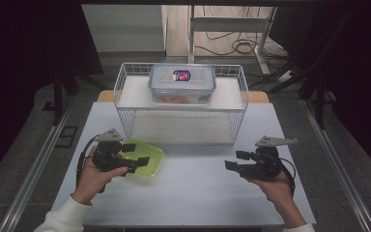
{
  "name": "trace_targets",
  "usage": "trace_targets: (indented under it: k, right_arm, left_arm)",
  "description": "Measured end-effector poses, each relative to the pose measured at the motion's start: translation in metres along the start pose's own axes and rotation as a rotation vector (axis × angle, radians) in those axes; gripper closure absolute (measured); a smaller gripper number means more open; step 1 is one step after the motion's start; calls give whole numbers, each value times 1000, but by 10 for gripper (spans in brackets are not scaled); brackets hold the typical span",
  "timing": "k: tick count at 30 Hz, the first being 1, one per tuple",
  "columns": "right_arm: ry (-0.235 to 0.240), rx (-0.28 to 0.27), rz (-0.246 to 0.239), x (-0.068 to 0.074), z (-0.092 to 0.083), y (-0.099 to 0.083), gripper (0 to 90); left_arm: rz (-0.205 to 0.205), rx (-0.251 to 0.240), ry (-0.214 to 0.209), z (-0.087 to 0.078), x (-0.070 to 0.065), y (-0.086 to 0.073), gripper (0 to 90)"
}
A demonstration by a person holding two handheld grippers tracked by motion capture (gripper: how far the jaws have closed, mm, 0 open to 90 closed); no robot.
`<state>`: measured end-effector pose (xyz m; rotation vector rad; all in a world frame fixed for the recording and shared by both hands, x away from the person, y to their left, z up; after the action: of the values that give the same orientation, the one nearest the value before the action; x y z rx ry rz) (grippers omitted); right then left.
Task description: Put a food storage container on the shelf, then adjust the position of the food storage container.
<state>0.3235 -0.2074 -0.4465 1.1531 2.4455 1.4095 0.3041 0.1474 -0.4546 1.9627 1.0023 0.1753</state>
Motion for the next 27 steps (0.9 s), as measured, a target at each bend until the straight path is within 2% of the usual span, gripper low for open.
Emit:
trace_targets:
  k: [7, 12, 20, 23, 27]
  right_arm:
    - [-6, 11, -5, 3, 2, -3, 324]
    - [-8, 7, -7, 2, 1, -4, 324]
    - [-12, 13, 19, -3, 0, -9, 324]
    - [-13, 20, 23, -3, 2, -11, 324]
    - [-12, 31, 23, -3, 4, -12, 324]
  left_arm:
    - [15, 5, 16, -2, -2, -4, 219]
    - [12, 7, 36, -2, 4, -5, 209]
    - [7, 7, 66, -3, 12, -5, 217]
    - [1, 7, 102, -7, 20, -5, 247]
    - [-30, 30, 120, -11, 35, -8, 352]
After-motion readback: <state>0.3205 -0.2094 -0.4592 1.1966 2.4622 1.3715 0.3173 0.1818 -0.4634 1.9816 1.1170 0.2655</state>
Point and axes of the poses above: each handheld gripper's, and its own axes: z roughly forward along the jaws, y roughly out of its top, x roughly to its left, the point moved 6 cm from there along z, roughly forward along the jaws
